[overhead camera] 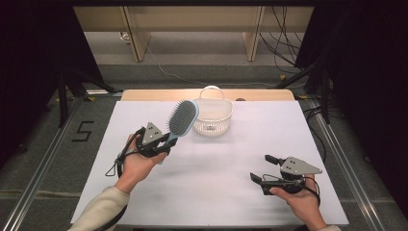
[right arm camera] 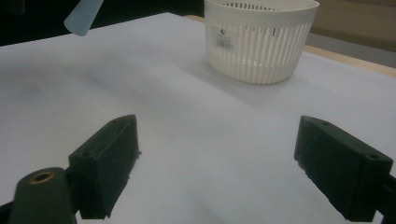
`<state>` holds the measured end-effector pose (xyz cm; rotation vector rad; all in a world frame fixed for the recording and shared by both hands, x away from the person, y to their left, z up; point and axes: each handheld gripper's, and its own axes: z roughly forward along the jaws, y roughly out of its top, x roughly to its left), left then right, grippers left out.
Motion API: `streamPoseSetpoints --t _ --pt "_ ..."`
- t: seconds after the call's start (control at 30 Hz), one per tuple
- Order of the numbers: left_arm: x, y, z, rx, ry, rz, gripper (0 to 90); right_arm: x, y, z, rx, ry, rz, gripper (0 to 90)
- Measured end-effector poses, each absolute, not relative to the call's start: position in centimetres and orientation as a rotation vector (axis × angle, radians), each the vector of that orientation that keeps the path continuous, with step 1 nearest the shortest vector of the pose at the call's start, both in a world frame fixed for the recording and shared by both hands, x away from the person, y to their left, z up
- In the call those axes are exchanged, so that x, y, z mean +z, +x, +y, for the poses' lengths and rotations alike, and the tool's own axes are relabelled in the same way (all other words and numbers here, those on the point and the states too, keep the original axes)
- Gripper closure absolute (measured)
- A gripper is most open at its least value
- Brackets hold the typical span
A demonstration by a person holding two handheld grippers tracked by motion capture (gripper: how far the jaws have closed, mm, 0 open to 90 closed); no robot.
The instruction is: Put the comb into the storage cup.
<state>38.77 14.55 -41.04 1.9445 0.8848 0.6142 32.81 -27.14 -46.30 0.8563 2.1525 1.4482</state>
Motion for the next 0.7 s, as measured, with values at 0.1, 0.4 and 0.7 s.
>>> streamPoseSetpoints --t 0.1,0.4,0.7 --pt "-40.99 38.82 14.52 0.615 1.943 0.884 69.7 -46.29 32.8 -27.13 1.449 0.859 2.153 14.7" --pt "-40.91 38.99 14.37 0.614 1.942 0.882 69.7 -46.29 32.81 -27.14 1.449 0.861 2.155 14.7" --pt "-40.63 39.25 14.27 0.616 1.936 0.878 69.7 -46.31 32.82 -27.15 1.45 0.863 2.155 14.7"
